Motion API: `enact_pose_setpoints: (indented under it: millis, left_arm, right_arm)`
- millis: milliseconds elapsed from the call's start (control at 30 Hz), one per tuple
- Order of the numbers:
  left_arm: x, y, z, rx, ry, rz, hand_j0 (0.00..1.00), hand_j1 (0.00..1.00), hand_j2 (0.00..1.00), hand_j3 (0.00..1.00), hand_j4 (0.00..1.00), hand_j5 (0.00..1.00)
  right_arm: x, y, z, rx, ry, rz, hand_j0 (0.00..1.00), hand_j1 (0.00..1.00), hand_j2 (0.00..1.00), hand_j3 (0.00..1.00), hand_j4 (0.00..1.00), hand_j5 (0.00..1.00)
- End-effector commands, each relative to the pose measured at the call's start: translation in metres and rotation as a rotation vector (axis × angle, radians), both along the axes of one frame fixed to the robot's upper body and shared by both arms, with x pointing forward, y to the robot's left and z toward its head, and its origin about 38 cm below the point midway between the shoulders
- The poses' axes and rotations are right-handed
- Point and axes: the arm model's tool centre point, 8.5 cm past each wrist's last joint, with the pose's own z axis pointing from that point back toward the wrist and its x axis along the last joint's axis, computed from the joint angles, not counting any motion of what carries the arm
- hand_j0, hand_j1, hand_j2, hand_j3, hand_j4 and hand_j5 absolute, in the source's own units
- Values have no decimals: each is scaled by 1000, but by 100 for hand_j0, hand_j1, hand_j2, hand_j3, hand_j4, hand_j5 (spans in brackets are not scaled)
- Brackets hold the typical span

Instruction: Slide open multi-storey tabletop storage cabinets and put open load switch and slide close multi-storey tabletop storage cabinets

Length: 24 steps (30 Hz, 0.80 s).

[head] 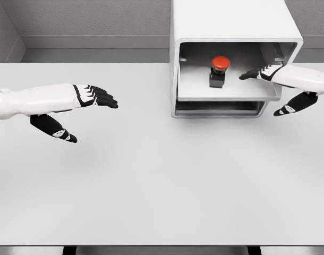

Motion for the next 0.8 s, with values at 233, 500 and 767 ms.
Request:
enact_pose_setpoints:
  millis: [233,500,767]
  left_arm:
    - [-1,1,-4,-6,16,6,100,100,100,100,100,100]
    - [1,5,-4,-5,18,20,100,100,100,100,100,100]
    - [0,4,-7,-3,26,16,100,100,100,100,100,100]
  right_arm:
    - [-12,21,2,-11,2,79,100,100,100,100,100,100]
    - [-3,18,3,-19,-9,57,100,100,100,100,100,100]
    - [-17,26,-2,-63,7,106,100,100,100,100,100,100]
